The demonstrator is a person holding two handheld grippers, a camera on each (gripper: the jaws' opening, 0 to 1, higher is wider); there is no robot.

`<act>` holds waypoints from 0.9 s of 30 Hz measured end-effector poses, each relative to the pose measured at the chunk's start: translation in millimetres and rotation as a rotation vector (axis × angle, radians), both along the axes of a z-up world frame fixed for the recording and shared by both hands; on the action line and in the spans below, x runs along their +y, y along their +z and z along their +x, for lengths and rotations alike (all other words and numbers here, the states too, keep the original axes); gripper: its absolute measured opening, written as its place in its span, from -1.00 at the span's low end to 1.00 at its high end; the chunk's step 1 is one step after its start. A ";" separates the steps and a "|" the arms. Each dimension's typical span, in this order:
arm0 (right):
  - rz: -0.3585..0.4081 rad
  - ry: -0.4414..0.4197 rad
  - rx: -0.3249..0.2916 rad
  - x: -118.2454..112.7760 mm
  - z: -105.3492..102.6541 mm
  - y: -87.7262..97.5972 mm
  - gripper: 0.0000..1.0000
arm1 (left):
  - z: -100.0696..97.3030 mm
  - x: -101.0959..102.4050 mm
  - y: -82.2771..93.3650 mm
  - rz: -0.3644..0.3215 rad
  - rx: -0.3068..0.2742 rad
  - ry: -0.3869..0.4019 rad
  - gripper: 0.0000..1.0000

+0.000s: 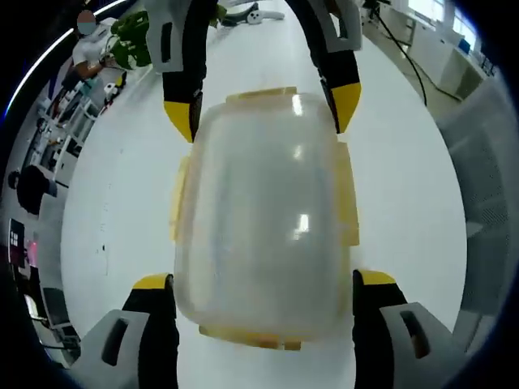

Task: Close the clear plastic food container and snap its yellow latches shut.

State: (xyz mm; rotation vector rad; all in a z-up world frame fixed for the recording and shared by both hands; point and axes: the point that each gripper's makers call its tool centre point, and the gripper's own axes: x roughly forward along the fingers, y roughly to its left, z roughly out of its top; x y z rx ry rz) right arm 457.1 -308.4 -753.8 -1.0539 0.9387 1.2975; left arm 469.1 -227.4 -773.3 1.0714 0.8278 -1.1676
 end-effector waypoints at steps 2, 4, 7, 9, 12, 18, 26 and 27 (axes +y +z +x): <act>0.000 -0.002 -0.001 0.1 -0.4 -0.4 0.44 | 0.9 1.2 0.4 0.004 -0.006 -0.005 0.68; 0.000 -0.002 -0.003 0.3 -0.3 -0.9 0.44 | 0.9 3.4 0.4 0.010 -0.011 -0.011 0.67; -0.002 -0.001 -0.002 0.6 -0.7 -0.6 0.44 | 0.3 5.2 0.4 0.014 -0.017 -0.028 0.67; -0.004 0.001 -0.003 1.8 -0.6 -0.9 0.44 | 0.5 7.3 -0.6 0.017 -0.021 -0.033 0.66; -0.010 0.004 -0.003 4.6 -1.2 -1.7 0.44 | 0.1 10.5 -0.5 0.024 -0.020 -0.031 0.66; -0.010 0.003 -0.001 13.8 -2.6 -1.2 0.44 | -0.5 20.4 -0.5 0.022 -0.018 -0.031 0.66; -0.018 0.008 -0.002 35.9 -3.5 -1.7 0.43 | -2.1 43.5 -0.3 0.024 -0.020 -0.023 0.66; -0.016 0.007 -0.002 38.8 -3.4 -1.8 0.43 | -1.9 45.1 -0.6 0.026 -0.020 -0.023 0.66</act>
